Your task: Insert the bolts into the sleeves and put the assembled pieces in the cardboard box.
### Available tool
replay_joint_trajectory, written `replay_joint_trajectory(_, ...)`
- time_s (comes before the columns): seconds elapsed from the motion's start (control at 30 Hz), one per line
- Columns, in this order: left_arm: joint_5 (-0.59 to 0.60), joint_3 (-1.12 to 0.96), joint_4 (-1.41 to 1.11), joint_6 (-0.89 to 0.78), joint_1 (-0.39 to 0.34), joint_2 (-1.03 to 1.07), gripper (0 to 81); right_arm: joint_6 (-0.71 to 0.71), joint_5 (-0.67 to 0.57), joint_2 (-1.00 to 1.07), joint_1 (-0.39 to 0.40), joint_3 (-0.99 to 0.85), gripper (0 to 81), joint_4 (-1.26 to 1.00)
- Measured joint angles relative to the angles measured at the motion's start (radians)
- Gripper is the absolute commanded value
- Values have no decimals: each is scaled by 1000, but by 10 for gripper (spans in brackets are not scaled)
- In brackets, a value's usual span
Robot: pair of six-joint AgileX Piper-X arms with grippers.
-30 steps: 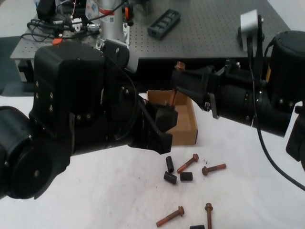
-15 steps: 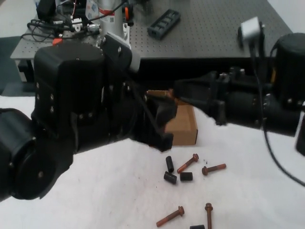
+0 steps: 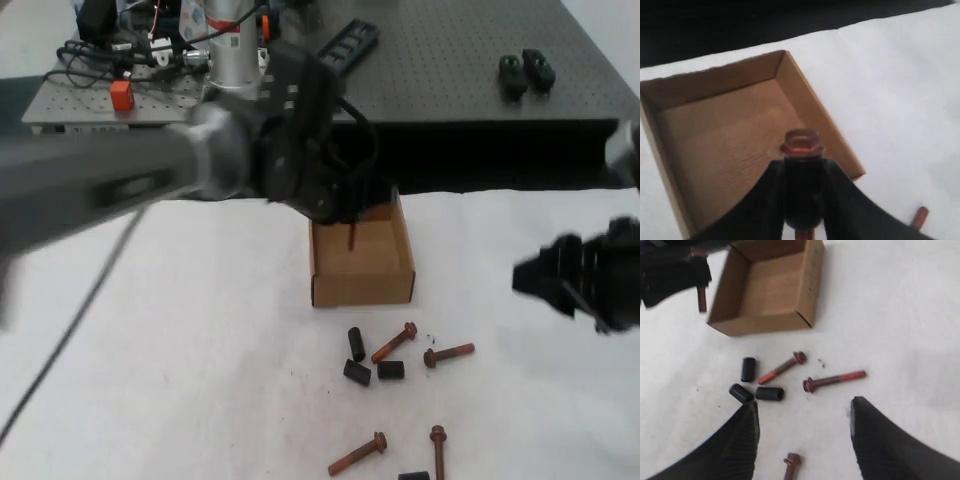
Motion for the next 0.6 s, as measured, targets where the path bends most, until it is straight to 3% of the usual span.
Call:
replay_joint_trajectory(0.2,2,-450,302,-27,13,414,6,-28,50,0,0,0,409,95)
replay_joint_trajectory(0.33,108,-660,357,-137,15,554,6,-34,65,0,0,0,409,111)
replay_joint_trajectory(0.53,173,-693,363,-238,15,576,9,-37,94,0,0,0,409,116)
replay_joint_trajectory(0.6,176,-693,363,-247,15,576,65,-40,99,0,0,0,409,115)
